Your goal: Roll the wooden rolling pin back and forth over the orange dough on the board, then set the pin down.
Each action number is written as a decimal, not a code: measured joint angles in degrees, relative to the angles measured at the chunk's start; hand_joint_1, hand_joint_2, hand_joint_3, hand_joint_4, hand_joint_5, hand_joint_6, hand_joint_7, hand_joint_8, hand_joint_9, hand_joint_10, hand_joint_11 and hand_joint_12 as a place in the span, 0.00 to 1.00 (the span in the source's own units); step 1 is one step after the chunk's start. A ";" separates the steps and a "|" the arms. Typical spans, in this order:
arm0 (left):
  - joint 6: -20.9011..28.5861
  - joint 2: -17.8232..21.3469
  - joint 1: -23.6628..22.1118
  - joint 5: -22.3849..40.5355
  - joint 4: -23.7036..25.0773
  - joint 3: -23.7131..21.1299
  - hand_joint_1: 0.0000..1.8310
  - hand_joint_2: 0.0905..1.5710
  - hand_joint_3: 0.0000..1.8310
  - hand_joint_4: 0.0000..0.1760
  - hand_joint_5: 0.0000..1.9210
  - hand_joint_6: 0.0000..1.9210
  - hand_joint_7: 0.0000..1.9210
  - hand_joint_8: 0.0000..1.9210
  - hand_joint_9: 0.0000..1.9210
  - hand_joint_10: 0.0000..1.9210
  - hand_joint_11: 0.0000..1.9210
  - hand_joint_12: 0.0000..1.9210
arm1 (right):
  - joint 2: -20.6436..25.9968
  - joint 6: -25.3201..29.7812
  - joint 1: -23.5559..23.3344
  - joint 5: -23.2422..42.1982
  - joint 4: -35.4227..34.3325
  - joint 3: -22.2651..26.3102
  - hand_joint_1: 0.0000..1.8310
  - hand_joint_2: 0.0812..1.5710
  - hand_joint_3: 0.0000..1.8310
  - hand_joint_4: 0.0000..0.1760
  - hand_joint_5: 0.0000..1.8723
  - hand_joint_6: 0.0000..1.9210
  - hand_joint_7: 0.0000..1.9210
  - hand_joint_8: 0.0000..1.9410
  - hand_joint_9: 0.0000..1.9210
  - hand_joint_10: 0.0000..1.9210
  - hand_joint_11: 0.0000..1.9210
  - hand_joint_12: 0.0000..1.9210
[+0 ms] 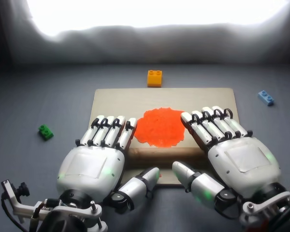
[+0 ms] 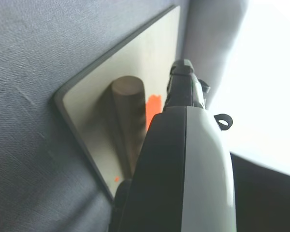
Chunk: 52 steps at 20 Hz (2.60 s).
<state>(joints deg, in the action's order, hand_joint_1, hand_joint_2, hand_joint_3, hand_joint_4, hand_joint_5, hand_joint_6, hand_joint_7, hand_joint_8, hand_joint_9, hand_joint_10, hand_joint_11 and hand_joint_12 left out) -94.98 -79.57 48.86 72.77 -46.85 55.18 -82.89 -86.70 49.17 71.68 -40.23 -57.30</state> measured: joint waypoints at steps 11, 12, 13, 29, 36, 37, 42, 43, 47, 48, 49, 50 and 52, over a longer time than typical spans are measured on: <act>0.61 -1.29 0.00 -0.26 0.02 2.84 0.00 0.81 0.00 0.00 0.00 0.00 0.00 0.00 0.00 0.00 0.00 0.00 | -2.60 -0.37 -0.07 -0.31 -0.02 -2.75 0.00 0.84 0.01 0.00 0.03 0.00 0.03 0.00 0.00 0.00 0.00 0.00; 0.68 -1.36 0.00 -0.31 -0.07 2.93 0.00 0.82 0.00 0.00 0.00 0.00 0.00 0.00 0.00 0.00 0.00 0.00 | -2.82 -0.37 -0.09 -0.35 -0.02 -3.13 0.00 0.84 0.01 0.00 0.03 0.00 0.03 0.00 0.01 0.00 0.00 0.00; 0.74 -1.44 -0.02 -0.31 0.02 2.99 0.00 0.82 0.00 0.00 0.00 0.00 0.00 0.00 0.00 0.00 0.00 0.00 | -3.04 -0.37 -0.24 -0.50 -0.24 -3.50 0.00 0.84 0.01 0.00 0.03 0.00 0.03 0.00 0.01 0.00 0.00 0.00; 1.46 -3.08 -0.79 -0.83 0.61 5.05 0.00 0.85 0.01 0.00 0.00 0.00 0.00 0.00 0.00 0.00 0.00 0.00 | -4.74 -1.84 -0.48 -1.25 -1.75 -5.60 0.00 0.90 0.02 0.00 0.02 0.00 0.02 0.00 0.00 0.00 0.00 0.00; 1.46 -3.19 -1.09 -0.94 0.70 6.25 0.00 0.87 0.02 0.00 0.00 0.00 0.00 0.00 0.00 0.00 0.00 0.00 | -5.97 -1.92 -1.55 -1.31 -1.70 -6.97 0.00 0.93 0.03 0.00 0.02 0.00 0.02 0.00 0.00 0.00 0.00 0.00; 1.44 -3.19 -1.22 -0.94 0.63 6.36 0.00 0.87 0.02 0.00 0.00 0.00 0.00 0.00 0.00 0.00 0.00 0.00 | -6.10 -1.92 -1.55 -1.31 -1.66 -7.04 0.00 0.93 0.03 0.00 0.02 0.00 0.02 0.00 0.00 0.00 0.00 0.00; 1.44 -3.56 -1.62 -1.29 0.57 7.19 0.00 0.87 0.02 0.00 0.00 0.00 0.00 0.00 0.00 0.00 0.00 0.00 | -6.14 -1.77 -1.73 -1.73 -1.75 -8.02 0.00 0.94 0.02 0.00 0.03 0.00 0.03 0.00 0.01 0.00 0.00 0.00; 1.42 -3.78 -1.62 -1.33 0.72 7.56 0.00 0.87 0.02 0.00 0.00 0.00 0.00 0.00 0.00 0.00 0.00 0.00 | -6.27 -1.66 -1.75 -1.73 -1.73 -8.48 0.00 0.94 0.02 0.00 0.03 0.00 0.03 0.00 0.00 0.00 0.00 0.00; 1.42 -3.78 -1.62 -1.33 0.50 7.56 0.00 0.85 0.01 0.00 0.00 0.00 0.00 0.00 0.00 0.00 0.00 0.00 | -6.40 -1.18 -2.01 -1.99 -1.79 -8.94 0.00 0.94 0.02 0.00 0.03 0.01 0.03 0.00 0.00 0.00 0.00 0.00; 1.42 -3.78 -1.62 -1.33 0.15 7.56 0.00 0.85 0.01 0.00 0.00 0.00 0.01 0.00 0.00 0.00 0.00 0.00 | -6.51 -1.20 -2.34 -2.19 -2.58 -9.16 0.00 0.94 0.02 0.00 0.03 0.01 0.03 0.01 0.00 0.00 0.00 0.00; 1.42 -3.85 -1.73 -1.33 0.00 7.65 0.00 0.85 0.01 0.00 0.00 0.00 0.01 0.00 0.00 0.00 0.00 0.00 | -6.54 -1.07 -2.56 -2.21 -3.08 -9.29 0.00 0.94 0.02 0.00 0.04 0.01 0.04 0.01 0.00 0.00 0.00 0.00; 1.44 -3.89 -1.86 -1.42 -0.02 7.80 0.00 0.85 0.01 0.00 0.00 0.00 0.01 0.00 0.00 0.00 0.00 0.00 | -6.54 -0.96 -2.56 -2.34 -2.82 -9.62 0.00 0.94 0.02 0.00 0.04 0.01 0.03 0.01 0.00 0.00 0.00 0.00; 1.40 -3.91 -2.10 -1.44 -0.26 8.11 0.00 0.86 0.01 0.00 0.00 0.00 0.00 0.00 0.00 0.00 0.00 0.00 | -6.73 -0.90 -2.86 -2.47 -2.93 -10.01 0.00 0.94 0.02 0.00 0.03 0.00 0.03 0.00 0.00 0.00 0.00 0.00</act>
<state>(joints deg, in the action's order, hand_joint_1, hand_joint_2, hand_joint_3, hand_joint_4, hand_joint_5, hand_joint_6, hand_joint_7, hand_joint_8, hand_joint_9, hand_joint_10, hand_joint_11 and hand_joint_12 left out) -93.58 -83.48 46.76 71.33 -47.11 63.29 -89.62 -87.59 46.30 69.21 -43.16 -67.31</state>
